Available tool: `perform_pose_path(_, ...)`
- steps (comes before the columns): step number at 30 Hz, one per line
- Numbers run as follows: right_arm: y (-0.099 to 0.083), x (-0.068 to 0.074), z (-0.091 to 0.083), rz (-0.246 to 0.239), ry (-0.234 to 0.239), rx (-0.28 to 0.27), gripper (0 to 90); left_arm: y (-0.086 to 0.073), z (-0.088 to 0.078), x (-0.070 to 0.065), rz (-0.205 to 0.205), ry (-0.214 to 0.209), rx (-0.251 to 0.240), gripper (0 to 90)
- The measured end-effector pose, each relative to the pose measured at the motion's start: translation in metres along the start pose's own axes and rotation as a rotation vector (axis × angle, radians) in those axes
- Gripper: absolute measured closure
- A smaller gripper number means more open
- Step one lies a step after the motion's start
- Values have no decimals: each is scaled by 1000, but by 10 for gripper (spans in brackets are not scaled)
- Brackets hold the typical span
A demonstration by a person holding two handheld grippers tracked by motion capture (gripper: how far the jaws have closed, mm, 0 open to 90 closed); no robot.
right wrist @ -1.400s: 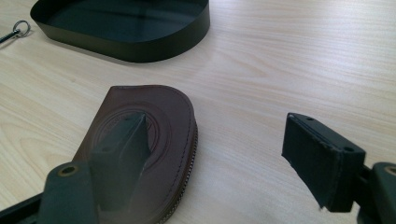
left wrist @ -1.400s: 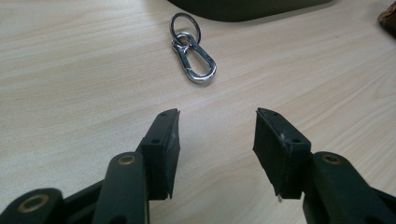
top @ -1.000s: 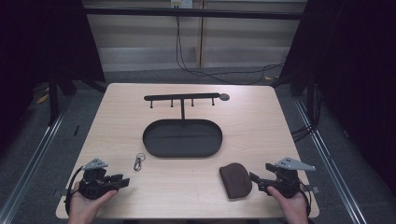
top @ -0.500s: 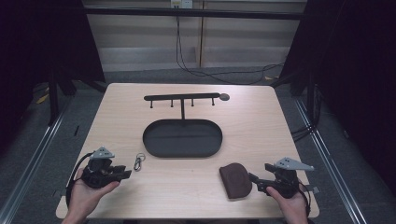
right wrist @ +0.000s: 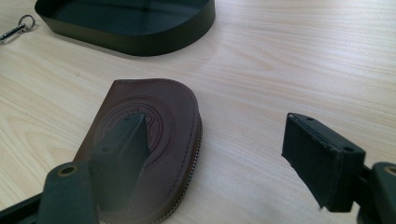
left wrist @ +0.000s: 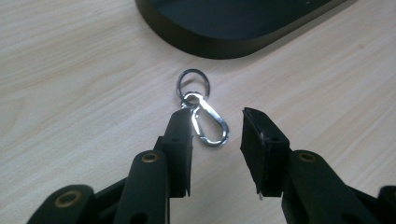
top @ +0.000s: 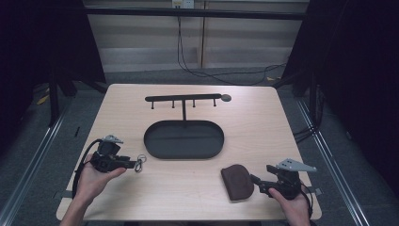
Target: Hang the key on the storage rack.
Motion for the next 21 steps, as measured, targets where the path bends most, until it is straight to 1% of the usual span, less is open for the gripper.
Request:
perform_pose_path(1, 0, 0, 0, 0, 0, 0, 225, 2, 1, 3, -7, 7, 3, 638)
perform_pose_path(2, 0, 0, 0, 0, 1, 2, 224, 3, 2, 5, -14, 10, 17, 645)
perform_pose_path(3, 0, 1, 1, -1, 1, 6, 224, 7, 3, 8, -9, 15, 28, 657)
perform_pose_path(5, 0, 1, 1, -3, 5, 8, 223, 10, 5, 10, -13, -5, 39, 670)
perform_pose_path(7, -1, 1, 1, -6, 5, 13, 223, 14, 10, 12, -5, 8, 69, 679)
perform_pose_path(9, -1, 1, 1, -5, 6, 13, 222, 15, 12, 13, -4, 13, 76, 689)
perform_pose_path(10, -1, 1, 2, -5, 9, 16, 222, 18, 15, 15, -6, 7, 93, 689)
perform_pose_path(11, -1, 1, 2, -5, 9, 16, 222, 18, 15, 15, -6, 7, 93, 691)
perform_pose_path(12, -1, 2, 2, -8, 10, 18, 222, 22, 18, 16, 3, -9, 111, 691)
perform_pose_path(13, -1, 2, 2, -8, 10, 18, 222, 22, 18, 16, 3, -9, 111, 691)
perform_pose_path(14, -1, 2, 2, -6, 12, 22, 221, 26, 21, 16, 21, 11, 154, 690)
perform_pose_path(17, -1, 2, 3, -4, 11, 23, 221, 30, 25, 16, 16, 6, 166, 681)
perform_pose_path(18, -1, 1, 3, -5, 7, 24, 221, 32, 28, 18, 3, 16, 184, 673)
perform_pose_path(19, -1, 1, 3, -6, 7, 24, 221, 34, 30, 18, 0, 32, 197, 671)
perform_pose_path(20, -1, 1, 3, -4, 8, 24, 221, 35, 31, 18, 5, 30, 219, 653)
perform_pose_path(21, -1, 1, 3, -3, 9, 24, 221, 35, 32, 17, 5, 34, 216, 636)
Point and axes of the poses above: each handheld gripper's, and its own axes: z roughly forward along the jaws, y roughly out of its top, x roughly to its left, the point moved 3 cm from there along z, roughly forward along the jaws, and after that the axes turned 1 degree about y, right-handed, at the moved point
